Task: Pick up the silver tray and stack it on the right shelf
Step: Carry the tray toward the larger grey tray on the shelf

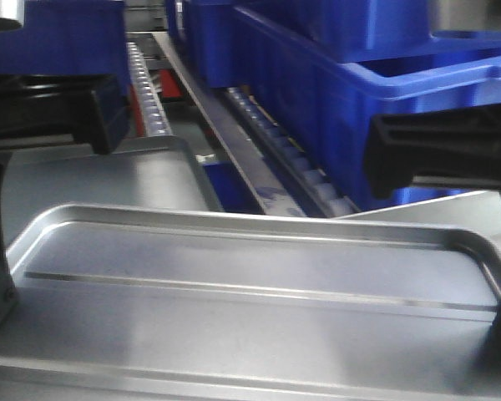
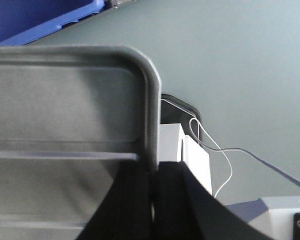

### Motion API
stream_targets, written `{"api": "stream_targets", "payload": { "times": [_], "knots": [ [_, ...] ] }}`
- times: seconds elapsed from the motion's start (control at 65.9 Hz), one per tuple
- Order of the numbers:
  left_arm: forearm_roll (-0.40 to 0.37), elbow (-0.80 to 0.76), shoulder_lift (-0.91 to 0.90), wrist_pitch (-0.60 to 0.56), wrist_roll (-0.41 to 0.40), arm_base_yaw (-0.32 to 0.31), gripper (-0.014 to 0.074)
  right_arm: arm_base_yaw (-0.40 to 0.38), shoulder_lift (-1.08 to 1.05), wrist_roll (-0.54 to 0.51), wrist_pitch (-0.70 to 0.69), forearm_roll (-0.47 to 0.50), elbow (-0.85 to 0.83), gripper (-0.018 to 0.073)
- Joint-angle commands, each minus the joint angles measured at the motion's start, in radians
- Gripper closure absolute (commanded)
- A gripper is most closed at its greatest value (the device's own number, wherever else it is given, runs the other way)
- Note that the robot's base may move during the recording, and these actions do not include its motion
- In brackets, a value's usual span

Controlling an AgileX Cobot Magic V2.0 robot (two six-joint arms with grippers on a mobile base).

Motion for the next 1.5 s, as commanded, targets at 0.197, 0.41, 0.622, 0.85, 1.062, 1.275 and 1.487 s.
{"api": "stream_targets", "payload": {
  "times": [0.197, 0.41, 0.622, 0.85, 1.062, 1.275, 1.487],
  "knots": [
    [0.089, -0.020, -0.030, 0.238, -0.014, 0.010, 0.0697, -0.006, -0.021, -0.005, 0.199, -0.073, -0.016, 0.0507],
    [0.089, -0.020, -0.030, 0.238, -0.014, 0.010, 0.0697, -0.006, -0.021, -0.005, 0.199, -0.073, -0.016, 0.0507],
    [0.089, -0.020, -0.030, 0.238, -0.014, 0.010, 0.0697, -0.006, -0.021, -0.005, 0.199, -0.073, -0.016, 0.0507],
    [0.089, -0.020, -0.030, 0.238, -0.014, 0.010, 0.0697, -0.006, -0.021, -0.005, 0.199, -0.073, -0.016, 0.0507],
    [0.089, -0.020, -0.030, 0.238, -0.014, 0.010, 0.0697, -0.006, -0.021, -0.005, 0.199, -0.073, -0.016, 0.0507],
    [0.089, -0.020, -0.030, 0.238, -0.014, 0.010, 0.0697, -0.006, -0.021, -0.005, 0.196, -0.073, -0.016, 0.0507],
    [0.087, -0.020, -0.030, 0.232, -0.016, 0.010, 0.0697, -0.006, -0.021, -0.005, 0.193, -0.073, -0.016, 0.0507]
  ]
}}
